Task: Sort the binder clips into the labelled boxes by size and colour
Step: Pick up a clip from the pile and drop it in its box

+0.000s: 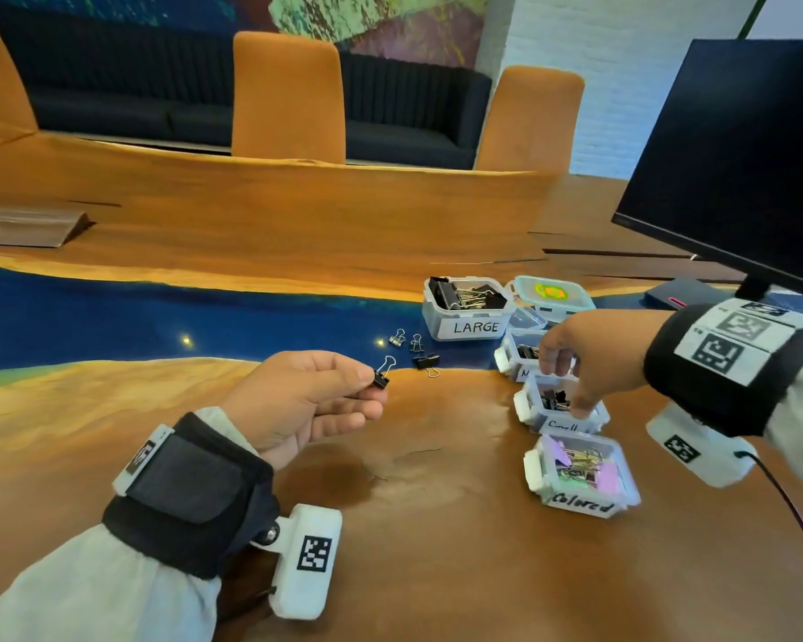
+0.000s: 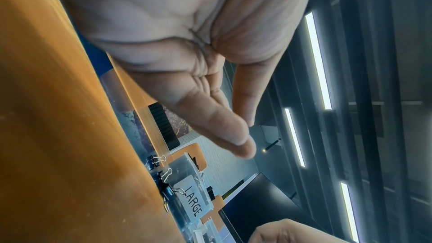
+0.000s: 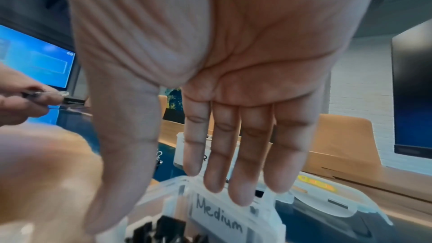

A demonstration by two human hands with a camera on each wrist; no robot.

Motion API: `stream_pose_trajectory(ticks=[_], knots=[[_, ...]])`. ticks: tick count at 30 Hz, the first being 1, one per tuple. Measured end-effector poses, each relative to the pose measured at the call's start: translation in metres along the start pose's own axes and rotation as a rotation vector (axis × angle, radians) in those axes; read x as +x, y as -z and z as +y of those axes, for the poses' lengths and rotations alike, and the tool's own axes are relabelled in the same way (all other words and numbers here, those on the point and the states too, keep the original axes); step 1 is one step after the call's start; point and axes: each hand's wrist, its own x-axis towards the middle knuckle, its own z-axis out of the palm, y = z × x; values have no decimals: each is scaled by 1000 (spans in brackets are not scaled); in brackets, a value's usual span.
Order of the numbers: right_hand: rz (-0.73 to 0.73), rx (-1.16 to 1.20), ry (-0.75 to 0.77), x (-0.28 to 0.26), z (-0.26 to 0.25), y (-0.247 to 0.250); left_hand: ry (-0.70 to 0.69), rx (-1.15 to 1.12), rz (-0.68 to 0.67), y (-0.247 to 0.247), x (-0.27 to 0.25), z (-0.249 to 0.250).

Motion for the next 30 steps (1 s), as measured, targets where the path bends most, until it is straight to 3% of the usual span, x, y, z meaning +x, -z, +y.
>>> stream_pose_trajectory(ticks=[10, 17, 20, 25, 30], knots=[[12, -127, -1, 1, 2, -12, -20, -31, -28, 0, -1, 0], [167, -19, 92, -5, -14, 1, -92, -44, -86, -10, -8, 10], [184, 39, 182, -12, -32, 10, -197, 172, -57, -22, -8, 22], [211, 50, 315, -20, -61, 16, -484, 733, 44, -46, -1, 41], [244, 67, 379, -21, -70, 15, -508, 1002, 30, -65, 10, 34]])
